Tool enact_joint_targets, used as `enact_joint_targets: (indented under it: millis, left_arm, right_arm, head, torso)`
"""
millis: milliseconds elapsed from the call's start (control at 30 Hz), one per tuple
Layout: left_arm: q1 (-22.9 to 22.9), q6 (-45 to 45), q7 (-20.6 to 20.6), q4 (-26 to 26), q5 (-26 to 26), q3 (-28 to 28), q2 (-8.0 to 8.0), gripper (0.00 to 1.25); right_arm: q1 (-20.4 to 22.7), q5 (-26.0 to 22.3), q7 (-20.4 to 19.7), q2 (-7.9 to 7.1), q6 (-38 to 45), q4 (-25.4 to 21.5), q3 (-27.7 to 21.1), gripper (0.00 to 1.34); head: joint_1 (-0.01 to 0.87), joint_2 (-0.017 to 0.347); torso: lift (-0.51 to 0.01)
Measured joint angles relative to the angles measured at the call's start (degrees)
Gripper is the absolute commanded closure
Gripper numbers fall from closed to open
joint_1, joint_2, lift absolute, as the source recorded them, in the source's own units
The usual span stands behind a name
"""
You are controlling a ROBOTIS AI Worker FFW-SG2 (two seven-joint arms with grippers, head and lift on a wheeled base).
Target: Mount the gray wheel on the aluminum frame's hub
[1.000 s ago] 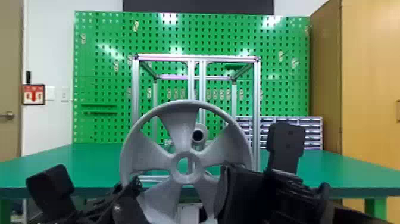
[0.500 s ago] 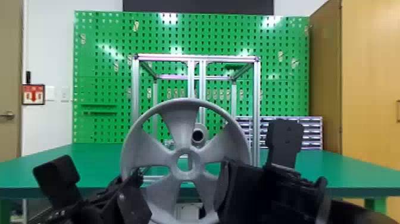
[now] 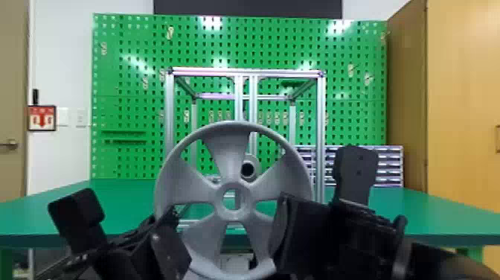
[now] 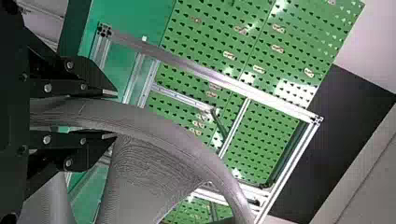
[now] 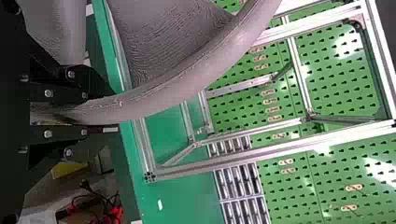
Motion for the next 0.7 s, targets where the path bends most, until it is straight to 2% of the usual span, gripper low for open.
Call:
enact_joint_targets:
  millis: [700]
  left_arm:
    - [-6.1,-1.1,0.4,4.3,0.4,-2.5,0.02,0.91]
  right_arm:
    - [-3.4,-0.9,0.1,0.0,-0.2,3.0,-0.5,1.18]
  head:
    - [-0.005,0.006]
  torso:
    - [-0.499]
